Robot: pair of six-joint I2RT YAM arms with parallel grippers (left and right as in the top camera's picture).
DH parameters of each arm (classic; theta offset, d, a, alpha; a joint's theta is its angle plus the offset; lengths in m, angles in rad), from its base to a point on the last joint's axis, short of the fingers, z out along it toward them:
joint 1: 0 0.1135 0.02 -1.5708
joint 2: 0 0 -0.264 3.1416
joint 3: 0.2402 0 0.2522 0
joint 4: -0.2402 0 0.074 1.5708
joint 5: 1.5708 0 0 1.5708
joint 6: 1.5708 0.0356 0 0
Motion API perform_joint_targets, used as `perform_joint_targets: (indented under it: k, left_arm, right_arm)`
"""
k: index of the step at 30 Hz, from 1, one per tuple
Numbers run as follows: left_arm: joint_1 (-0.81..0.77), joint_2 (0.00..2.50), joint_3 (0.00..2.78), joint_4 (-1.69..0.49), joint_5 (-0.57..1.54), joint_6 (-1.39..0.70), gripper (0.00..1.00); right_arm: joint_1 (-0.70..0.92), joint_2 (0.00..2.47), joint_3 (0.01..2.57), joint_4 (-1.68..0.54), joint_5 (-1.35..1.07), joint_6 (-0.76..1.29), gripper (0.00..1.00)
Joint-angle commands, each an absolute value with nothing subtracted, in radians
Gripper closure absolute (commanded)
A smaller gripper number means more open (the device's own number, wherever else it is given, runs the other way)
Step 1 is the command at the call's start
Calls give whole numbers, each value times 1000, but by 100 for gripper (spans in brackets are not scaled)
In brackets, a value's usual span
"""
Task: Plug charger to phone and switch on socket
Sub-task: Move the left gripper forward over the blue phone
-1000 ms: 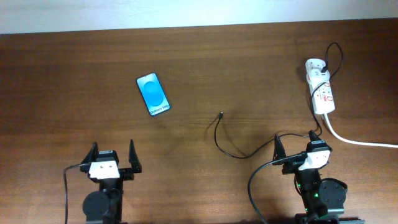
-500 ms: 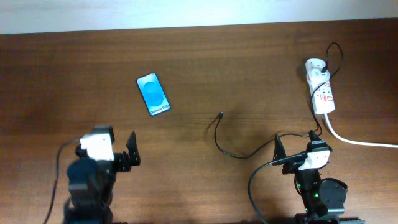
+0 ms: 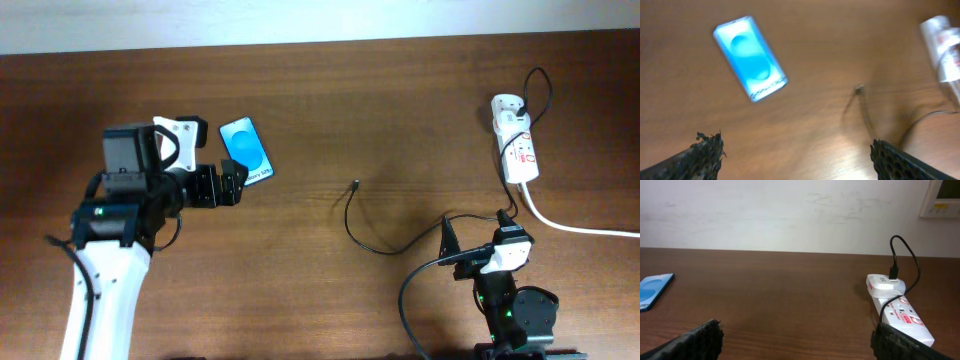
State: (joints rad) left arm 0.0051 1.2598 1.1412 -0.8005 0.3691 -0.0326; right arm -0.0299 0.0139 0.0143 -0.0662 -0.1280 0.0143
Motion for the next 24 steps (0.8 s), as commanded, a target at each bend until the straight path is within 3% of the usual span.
perform_joint_targets:
  k: [1,8,16,24]
  left_arm:
    - [-29,1305,1152,-825,167,-12,1]
    - [-72,1443,1278,-867,81,-157,1]
    - [-115,1682,1524,-970,81,-189,1]
    - [-115,1791,1536,-956,81,-220,1]
  right_arm:
    - [-33,5,6,-66,-122,7,2]
    - [-33,5,6,-66,-122,7,2]
    - [-33,5,6,-66,-122,7,2]
    - [-33,5,6,-66,-123,7,1]
